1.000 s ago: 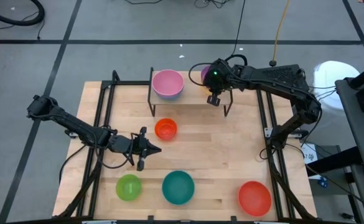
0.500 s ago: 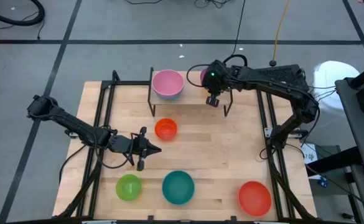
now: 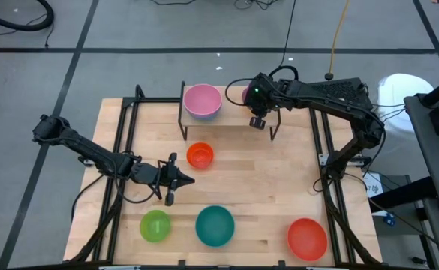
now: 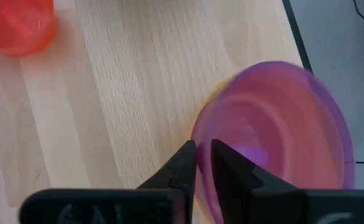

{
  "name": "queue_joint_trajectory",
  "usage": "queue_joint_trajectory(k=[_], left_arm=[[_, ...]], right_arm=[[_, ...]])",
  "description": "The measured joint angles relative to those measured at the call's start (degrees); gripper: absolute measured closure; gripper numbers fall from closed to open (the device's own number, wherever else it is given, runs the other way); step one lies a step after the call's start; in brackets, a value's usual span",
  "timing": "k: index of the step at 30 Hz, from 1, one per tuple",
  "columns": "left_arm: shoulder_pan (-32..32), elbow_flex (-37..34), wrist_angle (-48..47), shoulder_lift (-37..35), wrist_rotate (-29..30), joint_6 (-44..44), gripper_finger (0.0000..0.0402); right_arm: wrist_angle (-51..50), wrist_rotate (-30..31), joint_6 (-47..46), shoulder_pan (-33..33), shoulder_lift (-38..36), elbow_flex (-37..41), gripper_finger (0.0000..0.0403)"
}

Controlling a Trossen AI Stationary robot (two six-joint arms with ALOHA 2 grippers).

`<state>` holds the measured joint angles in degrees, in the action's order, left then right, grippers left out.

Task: Place and stack bowls onto a shelf
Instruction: Stack the purple bowl on top of the yellow bowl on the shelf, then stack the green bowl on top of the pink bowl on the shelf

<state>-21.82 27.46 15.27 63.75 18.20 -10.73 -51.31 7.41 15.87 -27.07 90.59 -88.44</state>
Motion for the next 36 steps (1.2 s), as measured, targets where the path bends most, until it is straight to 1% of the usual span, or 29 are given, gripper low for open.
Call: queue_joint_trajectory(k=[4, 9, 13, 19, 24, 30, 32, 36], left_arm=[[-0.02, 0.00, 0.00, 0.00, 0.00, 0.07, 0.0380], [-0.02, 0.00, -0.05, 0.00, -0.01, 0.06, 0.0380], [-0.02, 0.00, -0.13, 0.00, -0.02, 0.06, 0.0380], [-0.02, 0.00, -0.20, 0.02, -0.02, 0.05, 0.0380], [-0.62, 0.00, -0.17, 0.02, -0.03, -0.94, 0.0380], [-3.81, 0.00, 0.31, 0.02, -0.07, -0.81, 0.0380], [-4.85, 0.02, 1.42, 0.02, -0.06, -0.38, 0.0380], [-6.77, 1.24, 0.74, 0.03, -0.07, 1.70, 0.0380]], right_arm=[[0.80, 0.01, -0.32, 0.00, -0.12, 0.00, 0.0327], [1.81, 0.01, -1.64, 0.38, -1.18, 0.00, 0.0305], [1.80, 0.03, -2.97, 1.45, -2.82, 0.00, 0.0296], [1.40, 0.05, -5.88, 4.66, -6.93, 0.00, 0.0296], [-2.07, 0.19, -10.98, 9.61, -9.82, -0.04, 0.0296], [-3.89, 0.39, -17.24, 18.25, -11.51, -0.04, 0.0296], [-3.93, 1.94, -19.35, 21.56, -11.51, -0.04, 0.0296], [-4.57, 7.17, -23.26, 28.02, -11.28, 0.29, 0.0296]])
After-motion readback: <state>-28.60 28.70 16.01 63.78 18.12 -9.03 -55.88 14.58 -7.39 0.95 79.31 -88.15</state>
